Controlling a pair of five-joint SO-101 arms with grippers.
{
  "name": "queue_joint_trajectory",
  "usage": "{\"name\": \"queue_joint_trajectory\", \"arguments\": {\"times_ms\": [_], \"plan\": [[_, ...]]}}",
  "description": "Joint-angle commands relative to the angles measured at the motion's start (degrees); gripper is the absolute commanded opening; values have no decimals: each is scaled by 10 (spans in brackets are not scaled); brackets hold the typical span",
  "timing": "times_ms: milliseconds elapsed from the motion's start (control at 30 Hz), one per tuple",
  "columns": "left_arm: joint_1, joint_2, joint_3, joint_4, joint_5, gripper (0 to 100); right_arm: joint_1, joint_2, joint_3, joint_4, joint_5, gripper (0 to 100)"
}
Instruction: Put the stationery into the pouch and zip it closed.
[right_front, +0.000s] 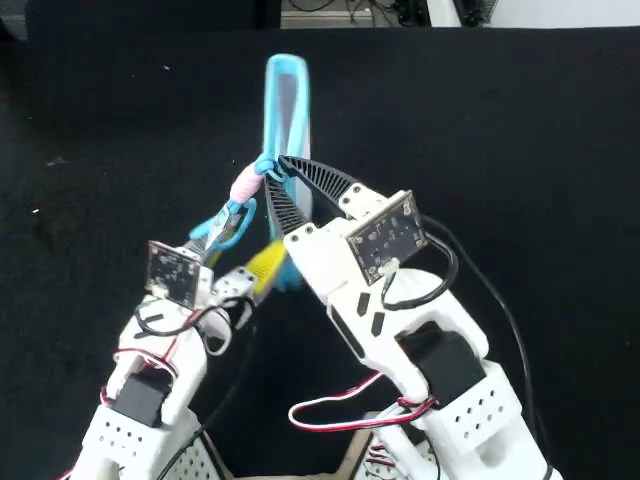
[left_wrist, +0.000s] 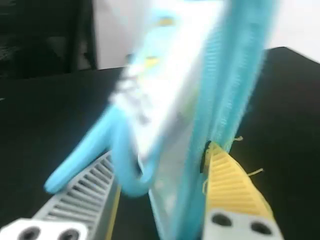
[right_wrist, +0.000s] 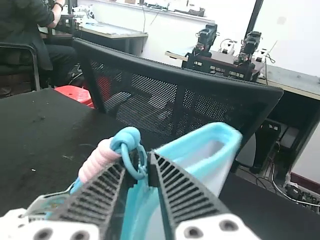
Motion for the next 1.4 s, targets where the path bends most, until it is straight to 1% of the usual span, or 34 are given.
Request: {"name": "queue_joint_trajectory", "arguments": {"times_ms": [0, 100, 267, 333, 400, 500, 567, 700, 833, 900, 1000, 1100, 1367], "plan": [[-41, -8, -7, 82, 2, 241, -11, 5, -34, -9, 3, 11], [-34, -8, -40, 167, 2, 241, -10, 5, -34, -9, 3, 11], [-4, -8, -121, 286, 5, 241, -10, 5, -34, -10, 3, 11], [17, -8, -150, 322, 6, 241, -10, 5, -31, -9, 3, 11], [44, -8, -168, 332, 7, 241, -11, 5, -24, -11, 3, 11], [65, -8, -170, 289, 41, 241, -11, 5, -20, -11, 3, 11], [66, -8, -145, 233, 51, 241, -11, 5, -16, -12, 1, 11], [65, -8, -57, 99, 53, 241, -11, 5, -16, -10, -1, 11], [64, -8, -9, 23, 50, 228, -12, 5, -15, -9, -1, 11], [62, -7, -4, -1, 50, 216, -12, 4, -15, -9, -1, 11], [37, -4, -4, -30, 49, 216, -12, 4, -15, -9, -1, 11], [25, -3, -3, -34, 49, 213, -12, 4, -15, -9, -1, 11], [57, -4, 9, -34, 50, 212, -12, 0, -20, -9, -1, 11]]}}
